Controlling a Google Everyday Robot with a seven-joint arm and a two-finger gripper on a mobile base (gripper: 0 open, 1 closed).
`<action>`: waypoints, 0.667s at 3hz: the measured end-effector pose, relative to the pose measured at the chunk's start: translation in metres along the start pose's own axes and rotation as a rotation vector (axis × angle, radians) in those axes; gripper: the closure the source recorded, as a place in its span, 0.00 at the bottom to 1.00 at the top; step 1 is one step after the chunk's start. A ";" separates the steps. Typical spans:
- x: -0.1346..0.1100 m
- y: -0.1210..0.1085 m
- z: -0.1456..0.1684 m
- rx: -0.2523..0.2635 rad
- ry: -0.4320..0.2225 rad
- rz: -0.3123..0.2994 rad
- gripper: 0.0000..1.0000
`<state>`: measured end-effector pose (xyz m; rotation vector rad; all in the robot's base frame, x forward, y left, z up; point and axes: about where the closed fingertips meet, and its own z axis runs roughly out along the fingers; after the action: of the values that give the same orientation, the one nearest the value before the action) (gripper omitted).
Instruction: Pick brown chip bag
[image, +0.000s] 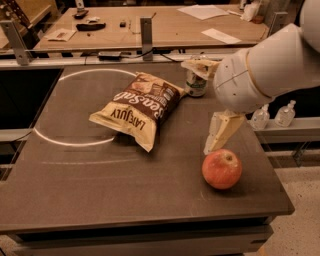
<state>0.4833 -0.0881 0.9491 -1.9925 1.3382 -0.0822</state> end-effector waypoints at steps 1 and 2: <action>0.001 -0.004 0.024 0.006 -0.018 -0.018 0.00; -0.001 -0.002 0.044 0.047 -0.077 -0.053 0.00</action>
Offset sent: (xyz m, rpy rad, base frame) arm 0.0267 0.0360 -0.0483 0.1368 -0.1248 0.1559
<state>0.5037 -0.0637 0.9182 -1.9717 1.2249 -0.0606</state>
